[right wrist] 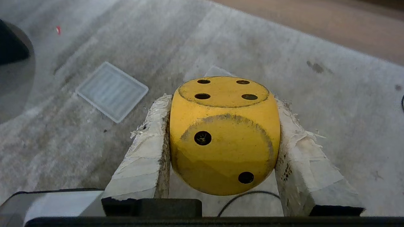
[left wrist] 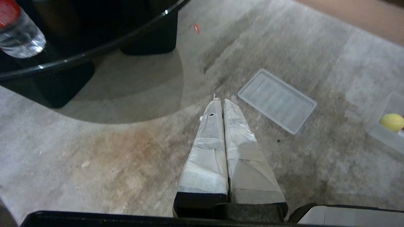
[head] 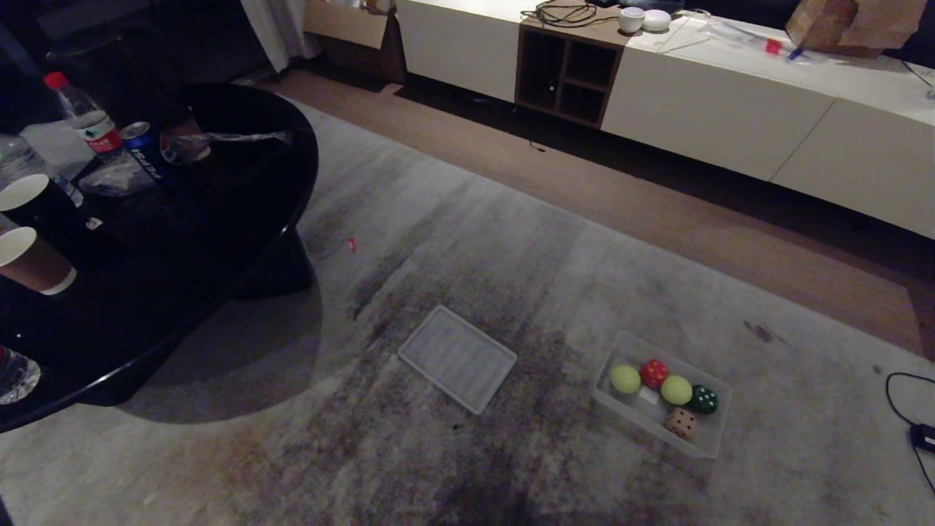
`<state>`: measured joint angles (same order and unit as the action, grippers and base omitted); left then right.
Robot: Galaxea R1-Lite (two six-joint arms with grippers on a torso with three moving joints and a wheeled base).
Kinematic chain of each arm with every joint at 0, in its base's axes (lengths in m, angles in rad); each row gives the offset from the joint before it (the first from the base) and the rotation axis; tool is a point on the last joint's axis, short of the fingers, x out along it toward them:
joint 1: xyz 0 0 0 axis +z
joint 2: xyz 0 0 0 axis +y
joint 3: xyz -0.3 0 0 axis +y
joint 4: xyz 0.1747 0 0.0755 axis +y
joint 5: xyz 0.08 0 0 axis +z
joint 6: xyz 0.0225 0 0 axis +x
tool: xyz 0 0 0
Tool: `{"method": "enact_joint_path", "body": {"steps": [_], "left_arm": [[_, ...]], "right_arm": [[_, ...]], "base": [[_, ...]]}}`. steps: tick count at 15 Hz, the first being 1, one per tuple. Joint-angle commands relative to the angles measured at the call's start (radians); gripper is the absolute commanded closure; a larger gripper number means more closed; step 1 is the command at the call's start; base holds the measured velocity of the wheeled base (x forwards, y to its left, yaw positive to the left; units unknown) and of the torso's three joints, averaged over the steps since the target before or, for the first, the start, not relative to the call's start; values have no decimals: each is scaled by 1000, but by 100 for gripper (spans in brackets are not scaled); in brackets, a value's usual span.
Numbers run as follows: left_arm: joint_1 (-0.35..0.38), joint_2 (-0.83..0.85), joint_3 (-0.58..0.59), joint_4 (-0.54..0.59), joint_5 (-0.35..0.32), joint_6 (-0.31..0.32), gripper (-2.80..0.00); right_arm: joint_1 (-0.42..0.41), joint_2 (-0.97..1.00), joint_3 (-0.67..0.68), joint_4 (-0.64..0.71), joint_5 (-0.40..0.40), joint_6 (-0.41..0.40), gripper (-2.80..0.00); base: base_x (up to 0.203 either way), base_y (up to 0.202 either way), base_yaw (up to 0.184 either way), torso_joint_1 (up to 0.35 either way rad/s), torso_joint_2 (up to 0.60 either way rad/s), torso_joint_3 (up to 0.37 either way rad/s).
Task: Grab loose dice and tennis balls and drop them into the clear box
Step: Put the toys in the box
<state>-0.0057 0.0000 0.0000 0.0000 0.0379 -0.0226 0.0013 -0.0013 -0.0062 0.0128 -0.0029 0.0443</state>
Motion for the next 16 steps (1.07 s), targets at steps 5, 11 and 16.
{"method": "enact_joint_path", "body": {"steps": [5,11,16], "left_arm": [[0,2,2,0,1,-2,0],[0,2,2,0,2,-3,0],[0,2,2,0,2,-2,0]], "right_arm": [[0,1,0,0,0,0,0],[0,1,0,1,0,0,0],[0,1,0,0,0,0,0]], "base": [[0,0,0,2,4,-197],[0,0,0,3,3,-198],[0,0,0,2,3,-198]]}}
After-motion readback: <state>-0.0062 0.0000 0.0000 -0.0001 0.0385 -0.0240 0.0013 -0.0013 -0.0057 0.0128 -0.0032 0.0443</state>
